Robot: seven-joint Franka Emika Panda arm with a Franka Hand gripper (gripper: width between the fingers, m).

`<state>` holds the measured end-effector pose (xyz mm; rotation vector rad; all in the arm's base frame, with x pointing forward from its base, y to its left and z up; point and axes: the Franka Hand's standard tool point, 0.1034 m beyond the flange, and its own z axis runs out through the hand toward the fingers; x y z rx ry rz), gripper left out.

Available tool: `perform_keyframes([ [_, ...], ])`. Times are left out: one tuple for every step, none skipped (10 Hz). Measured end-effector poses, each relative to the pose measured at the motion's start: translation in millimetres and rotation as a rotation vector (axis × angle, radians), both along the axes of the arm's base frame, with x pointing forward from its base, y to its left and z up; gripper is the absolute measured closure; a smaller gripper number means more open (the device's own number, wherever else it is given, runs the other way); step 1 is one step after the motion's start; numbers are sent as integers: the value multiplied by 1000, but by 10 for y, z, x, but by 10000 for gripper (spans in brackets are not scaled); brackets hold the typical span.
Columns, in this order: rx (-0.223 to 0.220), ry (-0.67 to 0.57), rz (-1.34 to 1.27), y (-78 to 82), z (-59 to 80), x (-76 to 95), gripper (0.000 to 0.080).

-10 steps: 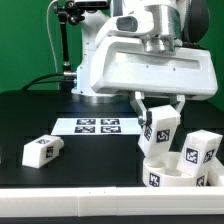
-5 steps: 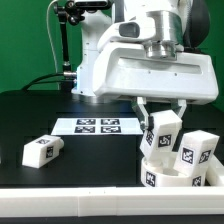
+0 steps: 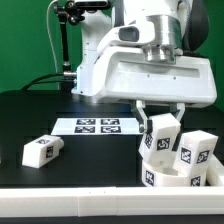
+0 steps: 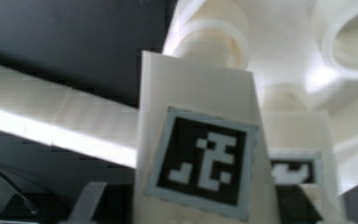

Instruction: Assemble stool

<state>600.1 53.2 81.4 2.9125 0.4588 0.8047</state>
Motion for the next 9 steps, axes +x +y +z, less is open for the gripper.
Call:
perform_keyframes([
  [-1, -25, 2, 1, -9, 3, 473],
  [-3, -47, 3, 1, -17, 6, 473],
  [-3, -54, 3, 0, -17, 11, 473],
  [-3, -44, 2, -1, -15, 17, 473],
  [-3, -44, 2, -1, -15, 18, 473],
  [-3, -39, 2, -1, -26, 11, 473],
  [-3, -35, 2, -5, -26, 10, 316],
  [1, -6, -5, -30, 15, 8, 206],
  [6, 0, -5, -14, 107, 23, 206],
])
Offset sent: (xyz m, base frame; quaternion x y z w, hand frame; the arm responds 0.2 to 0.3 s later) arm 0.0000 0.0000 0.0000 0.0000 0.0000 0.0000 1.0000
